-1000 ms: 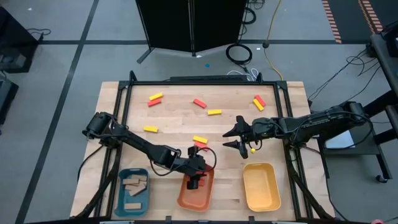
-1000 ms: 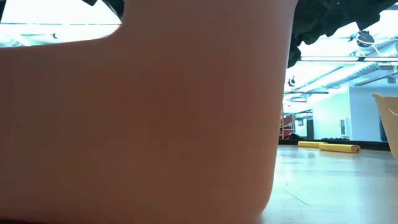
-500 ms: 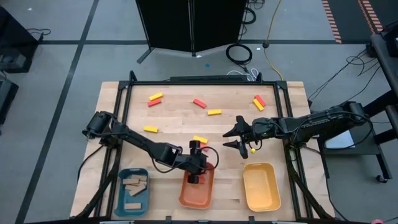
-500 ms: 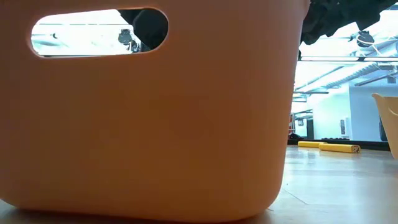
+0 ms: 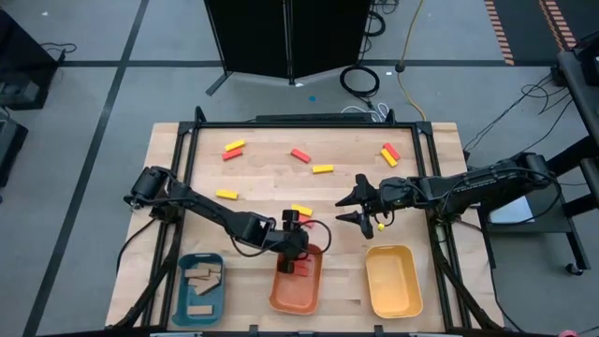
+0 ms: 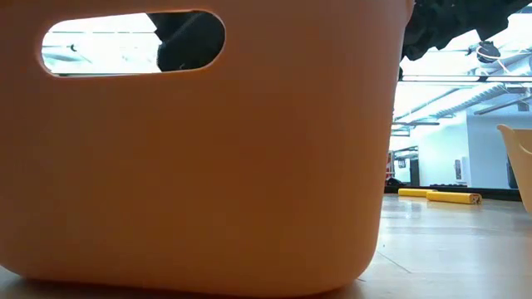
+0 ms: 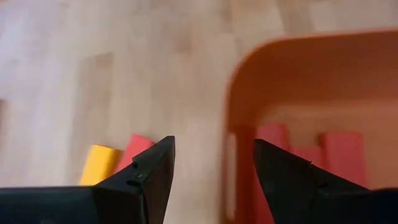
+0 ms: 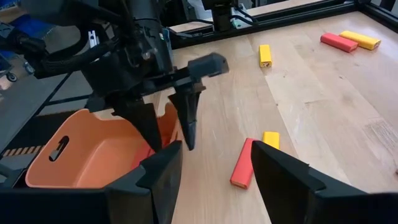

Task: Sort blocks
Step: Adjust the orange bin, then put the top center orange block into the orange bin

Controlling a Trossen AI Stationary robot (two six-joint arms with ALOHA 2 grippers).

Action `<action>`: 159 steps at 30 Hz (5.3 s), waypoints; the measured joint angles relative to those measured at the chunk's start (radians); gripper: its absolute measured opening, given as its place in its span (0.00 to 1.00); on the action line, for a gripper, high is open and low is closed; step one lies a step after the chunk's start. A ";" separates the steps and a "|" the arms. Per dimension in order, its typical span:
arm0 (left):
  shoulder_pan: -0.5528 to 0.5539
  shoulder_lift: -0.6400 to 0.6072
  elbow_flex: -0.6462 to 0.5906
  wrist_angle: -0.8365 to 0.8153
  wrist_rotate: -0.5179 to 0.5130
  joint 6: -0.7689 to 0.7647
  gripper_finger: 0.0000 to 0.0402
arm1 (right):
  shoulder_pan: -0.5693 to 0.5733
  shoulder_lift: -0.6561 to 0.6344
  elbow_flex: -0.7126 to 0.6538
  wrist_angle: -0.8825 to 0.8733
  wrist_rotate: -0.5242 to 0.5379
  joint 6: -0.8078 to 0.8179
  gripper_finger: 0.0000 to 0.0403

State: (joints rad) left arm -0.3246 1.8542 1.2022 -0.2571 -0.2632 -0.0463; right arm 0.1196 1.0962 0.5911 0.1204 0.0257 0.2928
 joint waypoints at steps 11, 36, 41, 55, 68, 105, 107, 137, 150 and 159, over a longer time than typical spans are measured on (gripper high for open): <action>0.009 0.000 0.000 -0.042 0.088 -0.033 0.33 | 0.000 0.000 0.000 0.001 0.000 -0.002 0.46; 0.031 0.005 0.001 -0.169 0.057 -0.101 0.04 | 0.000 0.000 0.000 0.002 0.000 0.009 0.46; 0.046 0.005 0.000 -0.170 0.054 -0.098 0.04 | 0.000 0.000 0.000 0.002 0.000 0.009 0.46; 0.043 0.010 -0.002 -0.145 0.101 -0.099 0.10 | 0.000 0.000 0.000 0.002 0.000 0.007 0.46; 0.042 -0.070 -0.003 -0.115 0.106 -0.097 0.30 | 0.000 0.000 0.000 0.001 0.000 0.000 0.46; 0.683 -0.363 -0.049 -0.143 0.439 0.273 0.31 | -0.002 0.000 0.000 -0.038 0.004 -0.182 0.46; 0.720 -0.363 -0.049 -0.146 0.467 0.288 0.31 | -0.009 0.000 -0.011 0.002 0.002 -0.206 0.46; 0.927 -0.362 -0.048 -0.350 0.625 0.435 0.31 | -0.486 0.380 -0.003 0.473 -0.310 -0.254 0.46; 0.938 -0.353 -0.047 -0.378 0.373 0.280 0.30 | -0.614 0.797 0.394 0.301 -0.342 -0.298 0.46; 0.933 -0.343 -0.047 -0.320 0.406 0.315 0.30 | -0.624 0.916 0.482 0.190 -0.161 -0.271 0.46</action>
State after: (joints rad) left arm 0.6084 1.5116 1.1553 -0.5775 0.1425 0.2684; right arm -0.5045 2.0123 1.0733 0.3103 -0.1348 0.0219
